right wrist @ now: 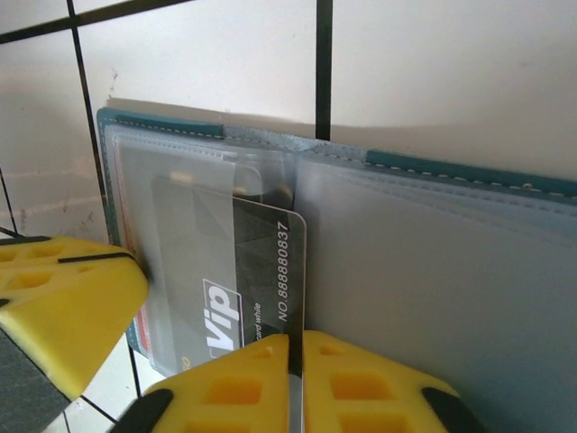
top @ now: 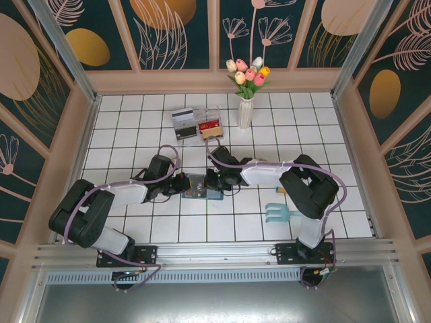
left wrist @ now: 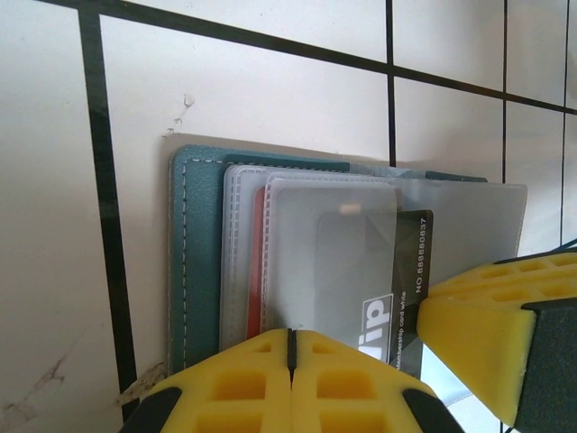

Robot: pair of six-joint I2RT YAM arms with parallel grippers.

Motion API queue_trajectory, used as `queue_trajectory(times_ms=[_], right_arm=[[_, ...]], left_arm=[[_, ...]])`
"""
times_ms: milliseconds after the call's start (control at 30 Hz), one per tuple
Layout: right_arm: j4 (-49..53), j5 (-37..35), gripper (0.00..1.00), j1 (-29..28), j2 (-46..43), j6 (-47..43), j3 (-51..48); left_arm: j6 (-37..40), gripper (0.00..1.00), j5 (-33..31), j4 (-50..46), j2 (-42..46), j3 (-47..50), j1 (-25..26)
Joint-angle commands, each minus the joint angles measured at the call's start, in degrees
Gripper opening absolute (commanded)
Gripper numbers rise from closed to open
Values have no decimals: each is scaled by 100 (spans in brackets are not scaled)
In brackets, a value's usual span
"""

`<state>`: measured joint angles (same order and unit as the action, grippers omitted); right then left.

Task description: Take the credit cards out of the card holder

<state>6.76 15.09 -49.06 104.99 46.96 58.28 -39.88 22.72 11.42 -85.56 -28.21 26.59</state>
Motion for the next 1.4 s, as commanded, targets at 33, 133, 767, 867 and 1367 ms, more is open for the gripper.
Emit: queue_trajectory(times_ms=[33, 133, 767, 867, 1367], right_arm=[[85, 34, 23, 51, -93, -7, -124], [15, 112, 30, 56, -21, -15, -133], [-475, 531, 14, 160, 121, 1, -262], [-481, 477, 9, 177, 66, 40, -336], [-1251, 867, 0, 445, -927, -120, -1317]], left_arm=[[68, 0, -95, -285, -155, 105, 31], [68, 0, -89, -299, -156, 105, 31], [33, 0, -101, -277, -93, 184, 31], [-2, 0, -126, -264, -59, 182, 31], [-176, 28, -311, -411, 640, 1, 31]])
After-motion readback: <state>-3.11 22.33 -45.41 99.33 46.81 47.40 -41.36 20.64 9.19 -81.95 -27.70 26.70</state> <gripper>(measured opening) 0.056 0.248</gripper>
